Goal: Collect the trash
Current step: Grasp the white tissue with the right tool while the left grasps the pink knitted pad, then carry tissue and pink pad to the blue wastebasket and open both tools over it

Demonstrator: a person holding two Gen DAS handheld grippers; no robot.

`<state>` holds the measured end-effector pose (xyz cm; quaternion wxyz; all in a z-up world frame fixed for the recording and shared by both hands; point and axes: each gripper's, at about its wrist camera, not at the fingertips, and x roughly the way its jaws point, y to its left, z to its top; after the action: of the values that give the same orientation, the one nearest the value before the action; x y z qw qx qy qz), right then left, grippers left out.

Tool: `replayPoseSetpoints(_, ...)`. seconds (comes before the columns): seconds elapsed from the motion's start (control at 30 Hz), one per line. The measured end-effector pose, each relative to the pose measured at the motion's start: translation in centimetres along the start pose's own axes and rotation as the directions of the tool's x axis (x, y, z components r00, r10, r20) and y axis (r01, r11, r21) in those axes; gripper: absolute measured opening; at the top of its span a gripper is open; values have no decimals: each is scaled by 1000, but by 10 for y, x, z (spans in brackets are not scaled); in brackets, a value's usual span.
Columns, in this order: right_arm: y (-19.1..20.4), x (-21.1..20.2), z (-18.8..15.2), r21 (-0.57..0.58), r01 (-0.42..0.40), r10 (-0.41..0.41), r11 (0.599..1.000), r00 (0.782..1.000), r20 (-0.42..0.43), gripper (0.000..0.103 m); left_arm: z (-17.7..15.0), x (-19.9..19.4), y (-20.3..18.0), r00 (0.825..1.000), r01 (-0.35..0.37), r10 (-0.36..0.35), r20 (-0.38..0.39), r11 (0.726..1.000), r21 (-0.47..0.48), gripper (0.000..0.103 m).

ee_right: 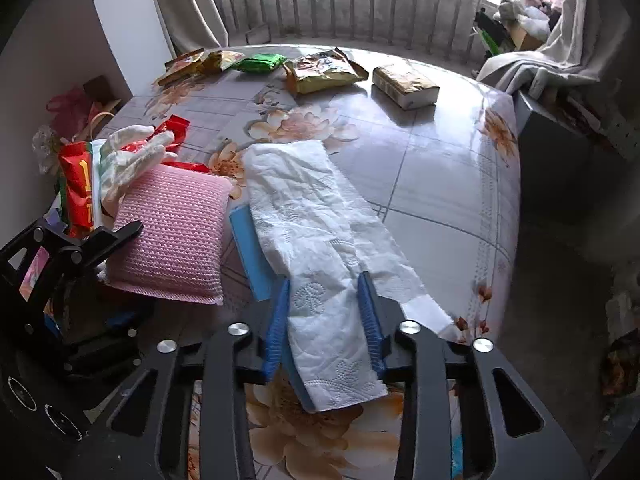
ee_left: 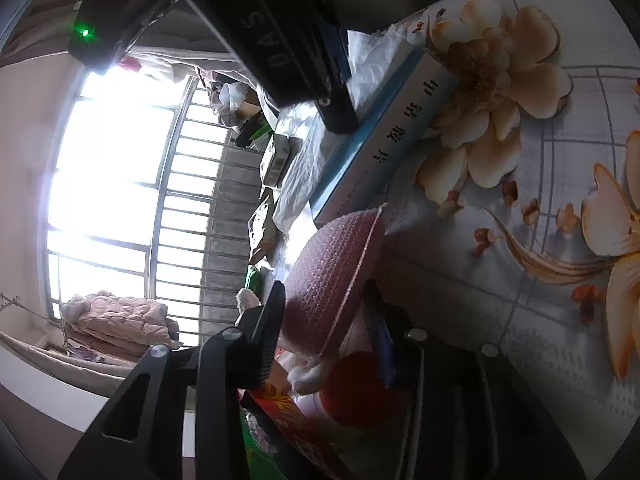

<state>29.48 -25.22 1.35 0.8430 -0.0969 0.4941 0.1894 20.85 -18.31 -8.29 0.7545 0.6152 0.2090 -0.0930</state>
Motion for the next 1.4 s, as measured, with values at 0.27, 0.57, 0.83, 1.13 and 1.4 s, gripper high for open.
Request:
replayPoseSetpoints(0.27,-7,-5,-4,50,-14,13,999,1000,21,2,-2,-15,1,999,-17,18,32,1000,-20,33)
replayPoseSetpoints(0.57,-11,-24,-7,133,-28,13,991,994,110,2,1,-32,12,995,-52,60,81,994,-95,32)
replayPoseSetpoints(0.83,-24,-58,-15,240,-65,12,968,976,216,2,8,-56,22,984,-90,112,138,984,-151,32)
replayPoseSetpoints(1.13,-37,-102,-56,367,-85,-38,926,949,313,2,14,-89,31,970,-105,145,197,974,-200,30)
replayPoseSetpoints(1.4,-48,-128,-103,474,-92,-89,876,934,346,2,24,-120,33,950,-108,170,261,966,-237,28)
